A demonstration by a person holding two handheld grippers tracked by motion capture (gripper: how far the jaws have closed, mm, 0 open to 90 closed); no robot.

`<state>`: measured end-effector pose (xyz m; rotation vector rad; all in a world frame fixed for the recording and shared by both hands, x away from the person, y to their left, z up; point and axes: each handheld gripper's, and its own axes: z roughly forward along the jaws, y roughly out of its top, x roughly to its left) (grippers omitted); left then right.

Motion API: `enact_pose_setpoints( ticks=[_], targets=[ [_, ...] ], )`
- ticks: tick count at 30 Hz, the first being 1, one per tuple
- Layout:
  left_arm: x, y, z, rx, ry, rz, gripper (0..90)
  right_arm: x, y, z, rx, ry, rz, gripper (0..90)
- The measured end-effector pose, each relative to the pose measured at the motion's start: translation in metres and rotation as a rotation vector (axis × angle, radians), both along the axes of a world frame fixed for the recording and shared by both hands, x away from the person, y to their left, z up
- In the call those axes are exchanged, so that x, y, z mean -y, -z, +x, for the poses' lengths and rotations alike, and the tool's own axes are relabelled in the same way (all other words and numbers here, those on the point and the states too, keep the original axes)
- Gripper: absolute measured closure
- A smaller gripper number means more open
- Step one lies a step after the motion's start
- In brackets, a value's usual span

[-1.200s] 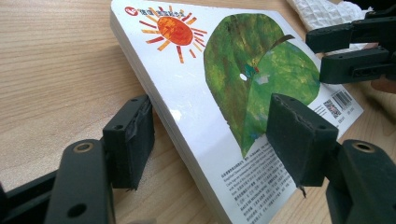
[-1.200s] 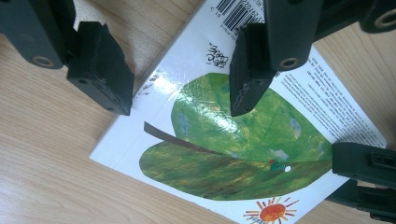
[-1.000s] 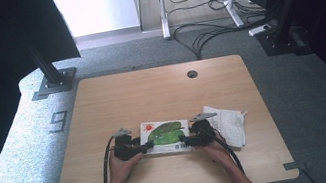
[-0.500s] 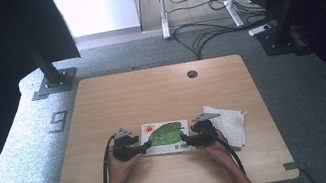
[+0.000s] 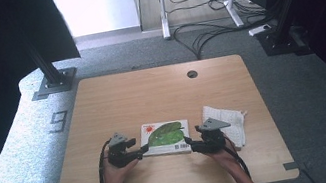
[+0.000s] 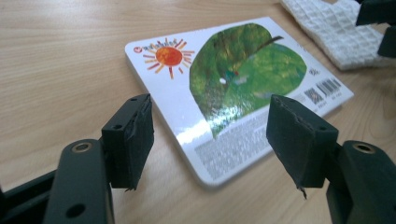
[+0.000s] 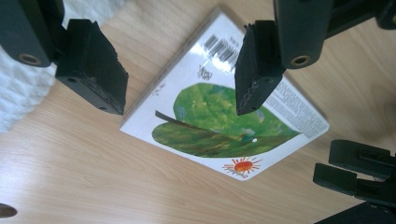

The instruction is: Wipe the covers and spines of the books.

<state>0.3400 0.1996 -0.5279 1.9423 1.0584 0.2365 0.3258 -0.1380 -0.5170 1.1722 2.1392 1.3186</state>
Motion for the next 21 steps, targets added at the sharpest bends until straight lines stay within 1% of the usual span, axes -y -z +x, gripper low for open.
enact_pose_setpoints(
  ticks=[3,6,8,13,17,21],
  targets=[
    [-0.006,0.001,-0.006,0.003,0.004,0.002,32.3,0.005,-0.001,-0.008,0.018,0.007,-0.017,32.8],
    [-0.013,0.001,-0.011,0.012,0.009,0.007,32.3,0.010,-0.002,-0.015,0.032,0.013,-0.014,32.7],
    [-0.017,0.001,-0.013,0.013,0.012,0.004,32.4,0.016,-0.001,-0.021,0.031,0.013,0.001,32.6],
    [-0.025,0.001,-0.021,0.023,0.019,0.022,32.5,0.028,0.003,-0.036,0.017,0.021,0.014,32.4],
    [-0.032,0.002,-0.027,0.032,0.016,0.029,32.5,0.035,0.011,-0.046,0.008,0.027,0.001,32.1],
    [-0.036,0.001,-0.028,0.039,0.014,0.023,32.5,0.038,0.014,-0.050,0.009,0.032,0.002,32.0]
  ],
)
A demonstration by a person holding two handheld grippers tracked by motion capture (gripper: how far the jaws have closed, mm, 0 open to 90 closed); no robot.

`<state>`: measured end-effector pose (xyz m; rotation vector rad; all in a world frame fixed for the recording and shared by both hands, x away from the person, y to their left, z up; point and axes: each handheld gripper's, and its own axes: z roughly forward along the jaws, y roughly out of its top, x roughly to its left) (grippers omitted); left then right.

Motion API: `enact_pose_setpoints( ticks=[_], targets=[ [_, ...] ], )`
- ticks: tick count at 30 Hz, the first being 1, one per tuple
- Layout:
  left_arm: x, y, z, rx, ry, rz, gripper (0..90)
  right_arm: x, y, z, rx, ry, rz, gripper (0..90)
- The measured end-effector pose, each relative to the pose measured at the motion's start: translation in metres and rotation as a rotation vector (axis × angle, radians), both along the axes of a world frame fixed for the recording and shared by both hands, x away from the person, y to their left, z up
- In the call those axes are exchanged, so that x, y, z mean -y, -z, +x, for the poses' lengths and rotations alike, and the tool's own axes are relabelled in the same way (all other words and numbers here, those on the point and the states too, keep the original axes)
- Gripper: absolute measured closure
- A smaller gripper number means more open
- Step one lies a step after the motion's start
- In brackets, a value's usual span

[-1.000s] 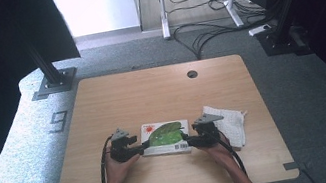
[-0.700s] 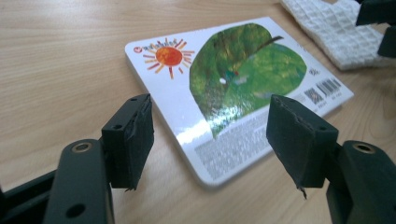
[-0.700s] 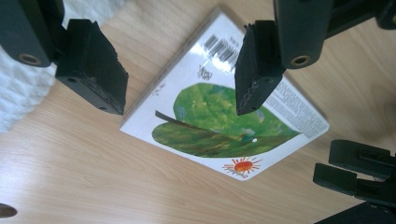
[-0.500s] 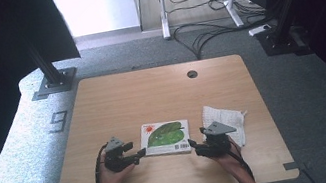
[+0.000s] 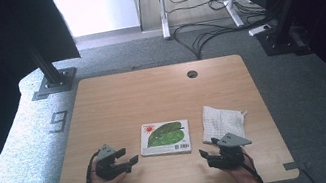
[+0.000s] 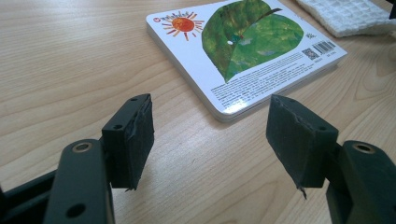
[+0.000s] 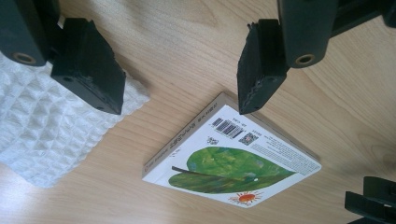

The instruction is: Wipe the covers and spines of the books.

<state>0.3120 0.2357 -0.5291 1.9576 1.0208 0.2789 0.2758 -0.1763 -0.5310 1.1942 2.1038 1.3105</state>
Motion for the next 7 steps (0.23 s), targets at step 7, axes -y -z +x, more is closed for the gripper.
enact_pose_setpoints(
  ticks=[7],
  targets=[
    [0.0018,-0.0011,0.0014,-0.001,-0.005,-0.009,31.8,0.0019,-0.0029,0.0002,0.014,0.001,0.028,32.0]
  ],
)
